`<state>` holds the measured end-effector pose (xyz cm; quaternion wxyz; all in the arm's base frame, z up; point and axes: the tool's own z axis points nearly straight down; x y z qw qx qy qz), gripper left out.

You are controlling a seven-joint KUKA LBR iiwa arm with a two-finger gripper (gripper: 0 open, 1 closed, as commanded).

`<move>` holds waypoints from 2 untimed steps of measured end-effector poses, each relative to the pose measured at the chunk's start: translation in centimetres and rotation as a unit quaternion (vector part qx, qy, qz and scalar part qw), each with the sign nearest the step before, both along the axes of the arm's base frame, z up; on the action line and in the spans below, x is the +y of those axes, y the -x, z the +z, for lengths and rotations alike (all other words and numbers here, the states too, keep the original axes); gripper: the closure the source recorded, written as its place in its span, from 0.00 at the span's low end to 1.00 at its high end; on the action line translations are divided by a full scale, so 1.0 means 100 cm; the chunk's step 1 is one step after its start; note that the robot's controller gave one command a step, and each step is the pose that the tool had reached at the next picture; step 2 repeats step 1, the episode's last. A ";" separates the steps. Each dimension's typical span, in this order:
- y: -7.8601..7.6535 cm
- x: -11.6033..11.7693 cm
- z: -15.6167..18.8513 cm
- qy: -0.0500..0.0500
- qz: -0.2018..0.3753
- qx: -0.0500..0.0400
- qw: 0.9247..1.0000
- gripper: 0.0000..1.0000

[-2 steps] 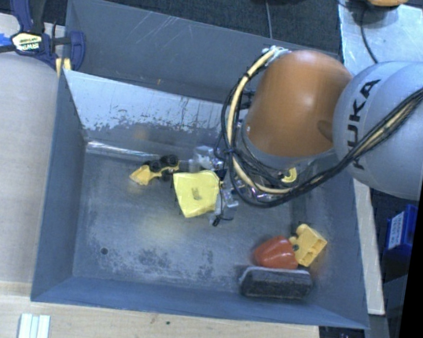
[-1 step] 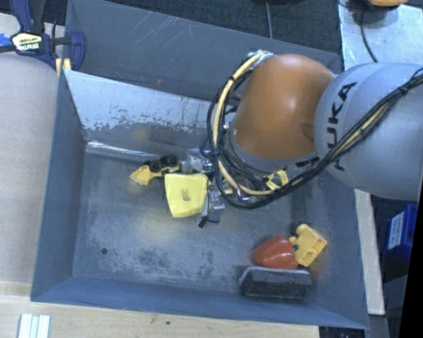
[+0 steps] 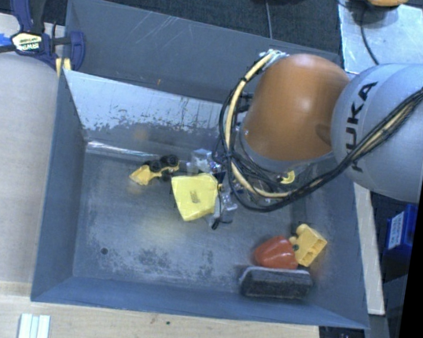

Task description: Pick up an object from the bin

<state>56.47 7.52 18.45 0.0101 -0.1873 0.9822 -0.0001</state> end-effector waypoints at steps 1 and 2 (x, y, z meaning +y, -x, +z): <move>0.001 0.013 0.109 0.000 -0.006 0.004 1.000 1.00; 0.001 0.013 0.109 0.000 -0.006 0.004 1.000 1.00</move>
Offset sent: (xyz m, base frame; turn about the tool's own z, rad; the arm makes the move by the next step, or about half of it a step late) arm 0.0004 -0.0021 -0.1145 -0.0856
